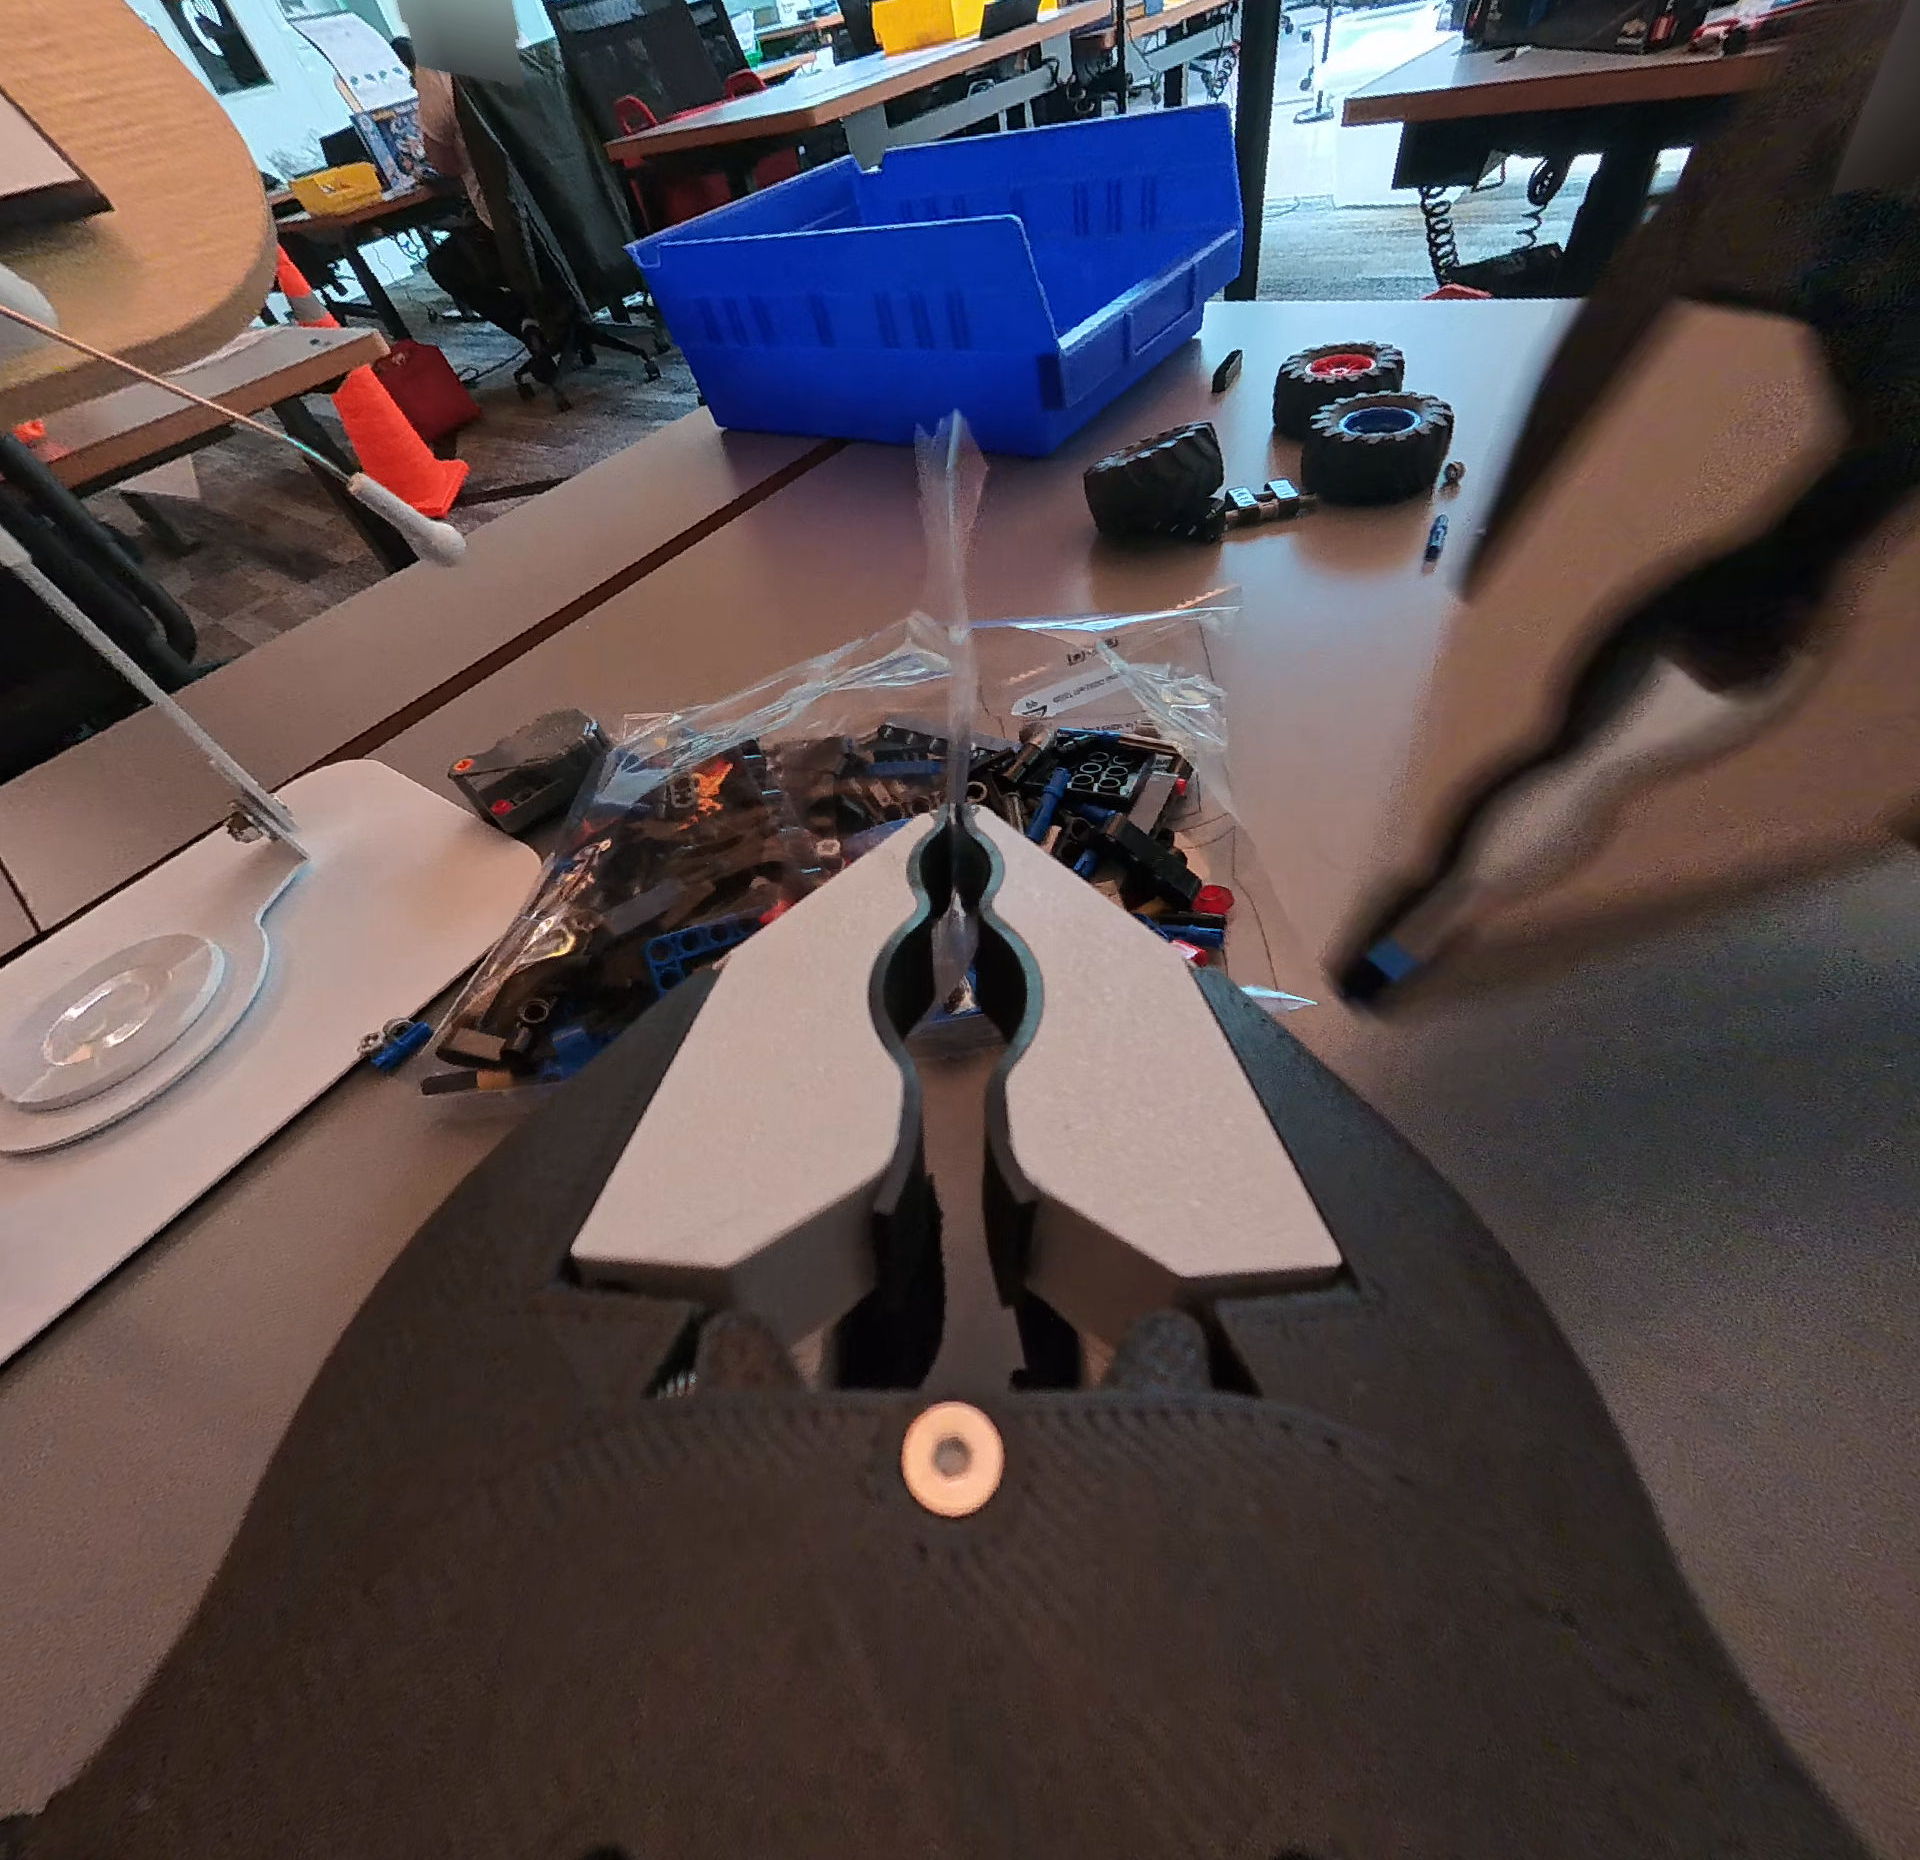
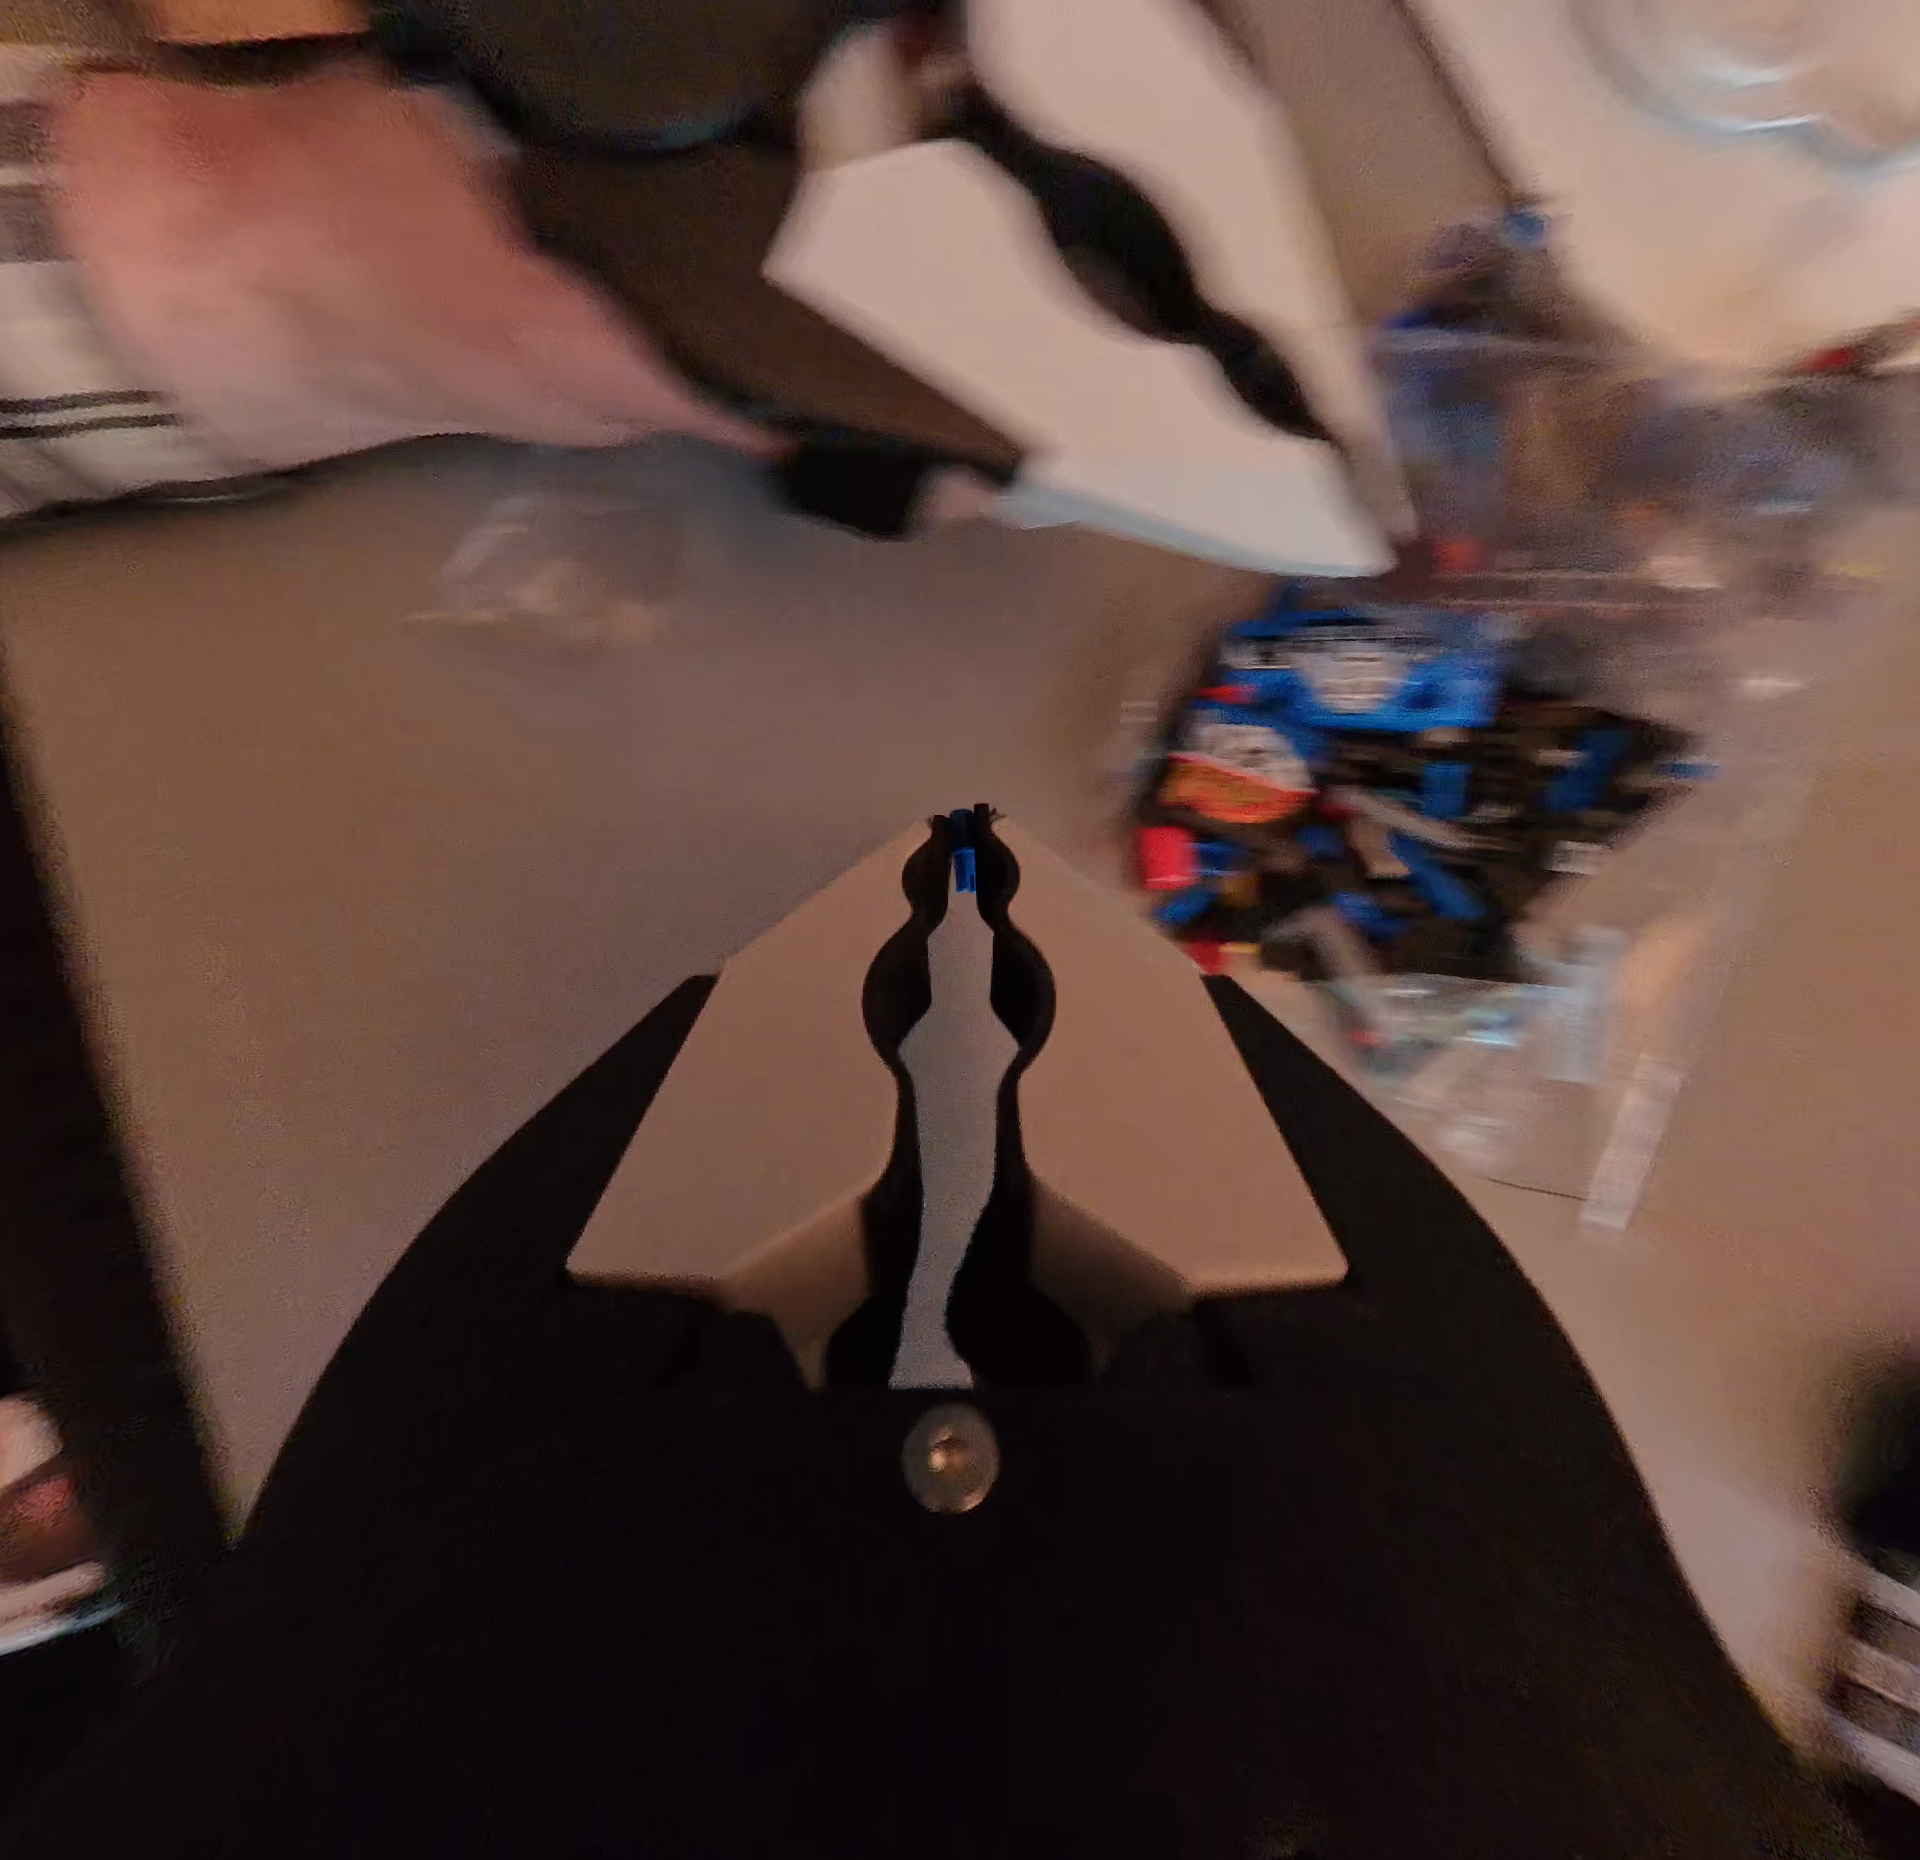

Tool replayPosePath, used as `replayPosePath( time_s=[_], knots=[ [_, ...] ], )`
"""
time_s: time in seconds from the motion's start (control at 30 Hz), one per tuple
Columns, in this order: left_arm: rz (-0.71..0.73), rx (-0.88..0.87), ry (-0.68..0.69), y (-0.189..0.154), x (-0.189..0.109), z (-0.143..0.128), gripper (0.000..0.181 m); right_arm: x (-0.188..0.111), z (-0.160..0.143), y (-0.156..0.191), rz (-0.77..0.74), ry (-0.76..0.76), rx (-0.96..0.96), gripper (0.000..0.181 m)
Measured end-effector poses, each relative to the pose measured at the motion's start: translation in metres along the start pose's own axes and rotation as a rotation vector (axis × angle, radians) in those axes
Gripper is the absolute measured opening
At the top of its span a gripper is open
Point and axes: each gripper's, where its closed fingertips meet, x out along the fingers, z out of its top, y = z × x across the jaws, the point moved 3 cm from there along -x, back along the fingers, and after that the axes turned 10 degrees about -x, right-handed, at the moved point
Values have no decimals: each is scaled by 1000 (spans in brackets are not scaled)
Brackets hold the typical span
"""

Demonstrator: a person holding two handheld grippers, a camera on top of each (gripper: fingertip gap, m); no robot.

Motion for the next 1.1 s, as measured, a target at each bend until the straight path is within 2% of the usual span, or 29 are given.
replayPosePath(
  time_s=[0.1, 0.2, 0.33, 0.43, 0.57, 0.67, 0.77, 0.83, 0.93, 1.0, 1.1],
  knots=[
    [1, -3, -8, 1, -1, 1, 0, 3, 2, -57, -121, 3, 1, 2],
    [1, -4, -9, 1, -1, 1, 0, 7, -3, -87, -181, 55, 8, 20],
    [-2, 1, 0, 0, 0, 0, 0, -20, -18, -84, -176, 53, 19, 21],
    [-3, 13, 7, -1, 1, -1, 0, -48, -59, -78, -177, 170, 32, 15],
    [-5, 13, 7, -2, 1, -1, 0, -81, -123, -71, -166, 281, 119, 18],
    [-3, 17, 9, -2, 1, -1, 0, -89, -154, -70, -158, 320, 185, 18],
    [-3, 14, 4, -2, 0, -1, 0, -86, -171, -70, -149, 360, 225, 13],
    [-3, 14, 3, -2, 0, -1, 0, -82, -173, -66, -112, 332, 254, 2],
    [-4, 16, 6, -2, 1, -1, 0, -84, -175, -68, -103, 330, 277, 1],
    [-5, 18, 9, -2, 1, -1, 0, -82, -155, -68, -85, 246, 265, 1],
    [-4, 17, 5, -2, 1, -1, 0, -70, -102, -69, -74, 119, 165, 1]
  ],
)
